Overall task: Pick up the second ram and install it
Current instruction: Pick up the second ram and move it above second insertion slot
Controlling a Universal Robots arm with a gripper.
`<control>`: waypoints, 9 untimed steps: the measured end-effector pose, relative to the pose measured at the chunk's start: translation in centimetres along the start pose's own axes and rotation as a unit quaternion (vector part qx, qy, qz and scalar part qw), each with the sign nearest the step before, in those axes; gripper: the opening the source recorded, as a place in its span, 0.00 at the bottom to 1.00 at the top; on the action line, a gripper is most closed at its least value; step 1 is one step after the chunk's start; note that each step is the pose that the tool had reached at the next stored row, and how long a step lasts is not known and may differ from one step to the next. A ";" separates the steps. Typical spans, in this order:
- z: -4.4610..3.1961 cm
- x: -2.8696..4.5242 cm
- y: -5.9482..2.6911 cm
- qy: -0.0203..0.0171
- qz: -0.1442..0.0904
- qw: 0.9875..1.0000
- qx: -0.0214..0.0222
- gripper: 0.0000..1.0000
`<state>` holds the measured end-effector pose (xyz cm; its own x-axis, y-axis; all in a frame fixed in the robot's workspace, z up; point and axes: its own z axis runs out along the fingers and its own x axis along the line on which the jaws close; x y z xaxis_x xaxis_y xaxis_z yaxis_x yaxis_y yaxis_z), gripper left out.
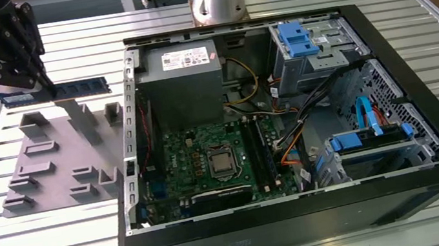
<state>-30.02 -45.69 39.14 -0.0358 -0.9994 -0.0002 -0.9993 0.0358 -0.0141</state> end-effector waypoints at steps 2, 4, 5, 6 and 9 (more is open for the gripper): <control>0.00 -0.01 -0.19 0.000 0.000 1.000 0.000 0.14; 0.01 -0.02 -0.41 0.000 0.000 1.000 0.000 0.14; 0.01 -0.02 -0.51 0.000 0.000 1.000 0.000 0.14; 0.01 -0.02 -0.62 0.000 0.000 1.000 0.000 0.14; 0.01 -0.04 -0.94 0.000 0.000 1.000 0.000 0.14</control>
<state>-29.08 -45.69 39.14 -0.0358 -0.9994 -0.0003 -0.9993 0.0358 -0.0141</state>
